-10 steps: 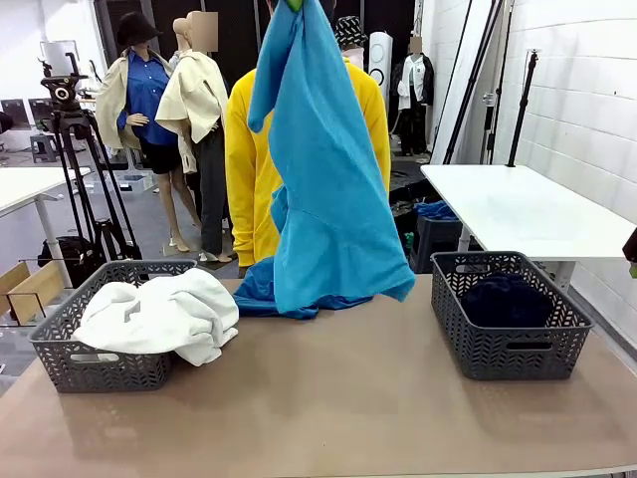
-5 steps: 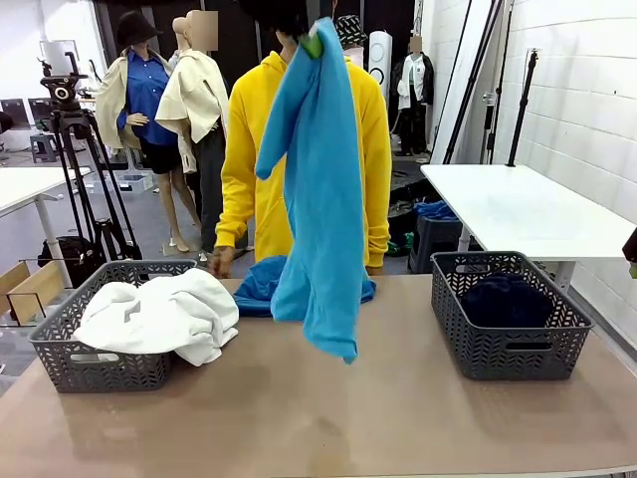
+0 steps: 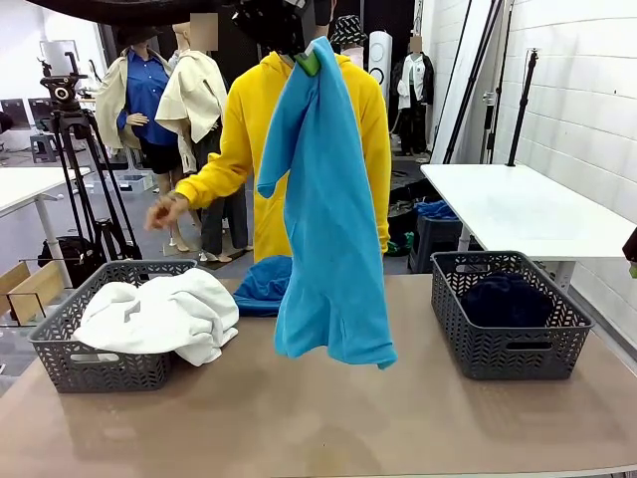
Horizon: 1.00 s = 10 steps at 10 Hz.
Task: Sort the tops and bottoms.
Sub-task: Sort the clothes according to human instructions.
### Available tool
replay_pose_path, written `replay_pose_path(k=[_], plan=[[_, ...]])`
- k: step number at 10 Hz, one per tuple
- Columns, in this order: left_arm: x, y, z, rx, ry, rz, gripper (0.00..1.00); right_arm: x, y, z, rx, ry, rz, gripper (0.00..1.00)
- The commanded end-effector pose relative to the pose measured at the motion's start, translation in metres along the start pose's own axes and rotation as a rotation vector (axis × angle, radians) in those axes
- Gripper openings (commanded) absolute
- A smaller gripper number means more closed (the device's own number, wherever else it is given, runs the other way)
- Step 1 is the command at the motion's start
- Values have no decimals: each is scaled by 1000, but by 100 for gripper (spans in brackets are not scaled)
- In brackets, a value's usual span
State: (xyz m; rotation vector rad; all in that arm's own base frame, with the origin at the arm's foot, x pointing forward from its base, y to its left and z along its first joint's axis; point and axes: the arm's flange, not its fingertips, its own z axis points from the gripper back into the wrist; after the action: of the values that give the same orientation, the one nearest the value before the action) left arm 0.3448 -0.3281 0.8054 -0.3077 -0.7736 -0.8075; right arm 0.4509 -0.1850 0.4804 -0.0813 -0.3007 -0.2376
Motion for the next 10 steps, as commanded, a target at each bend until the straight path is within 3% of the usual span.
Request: replay_pose_path(k=[1, 10], plan=[[5, 2, 5, 13, -12, 3, 0, 0, 1, 0, -10, 4, 12, 100], [5, 2, 5, 13, -12, 3, 0, 0, 1, 0, -10, 4, 12, 100]])
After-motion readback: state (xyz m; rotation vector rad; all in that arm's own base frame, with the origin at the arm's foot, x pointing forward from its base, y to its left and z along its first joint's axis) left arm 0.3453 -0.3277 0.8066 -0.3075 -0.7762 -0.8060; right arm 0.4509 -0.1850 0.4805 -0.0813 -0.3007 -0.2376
